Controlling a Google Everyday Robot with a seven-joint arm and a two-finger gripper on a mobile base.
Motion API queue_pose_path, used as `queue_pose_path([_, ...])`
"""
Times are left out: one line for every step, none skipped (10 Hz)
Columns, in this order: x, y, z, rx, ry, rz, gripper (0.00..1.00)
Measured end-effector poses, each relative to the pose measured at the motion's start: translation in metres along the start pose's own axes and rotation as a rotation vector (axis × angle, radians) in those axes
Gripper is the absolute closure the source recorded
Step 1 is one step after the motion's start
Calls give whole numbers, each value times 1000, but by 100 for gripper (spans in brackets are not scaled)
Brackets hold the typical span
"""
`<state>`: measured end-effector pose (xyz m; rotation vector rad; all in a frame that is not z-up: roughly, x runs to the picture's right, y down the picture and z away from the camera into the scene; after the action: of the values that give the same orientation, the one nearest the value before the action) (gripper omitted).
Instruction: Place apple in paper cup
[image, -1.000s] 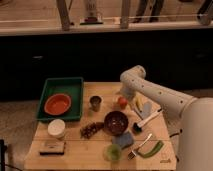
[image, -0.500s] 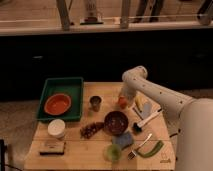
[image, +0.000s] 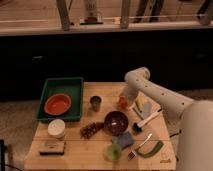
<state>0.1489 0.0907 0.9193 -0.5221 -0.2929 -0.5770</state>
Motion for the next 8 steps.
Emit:
queue_pose_path([0, 0, 0, -1, 0, 0, 100])
queue_pose_path([0, 1, 0, -3, 0, -1, 100])
queue_pose_path([0, 2, -2, 0, 1, -8, 100])
queue_pose_path([0, 1, -7, 8, 0, -15, 100])
queue_pose_path([0, -2, -17, 27, -2, -21, 100])
queue_pose_path([-1, -7, -29, 47, -6, -31, 100])
queue_pose_path([-1, -11, -37, 60, -9, -41, 100])
queue_pose_path([-3, -17, -46, 76, -14, -52, 100])
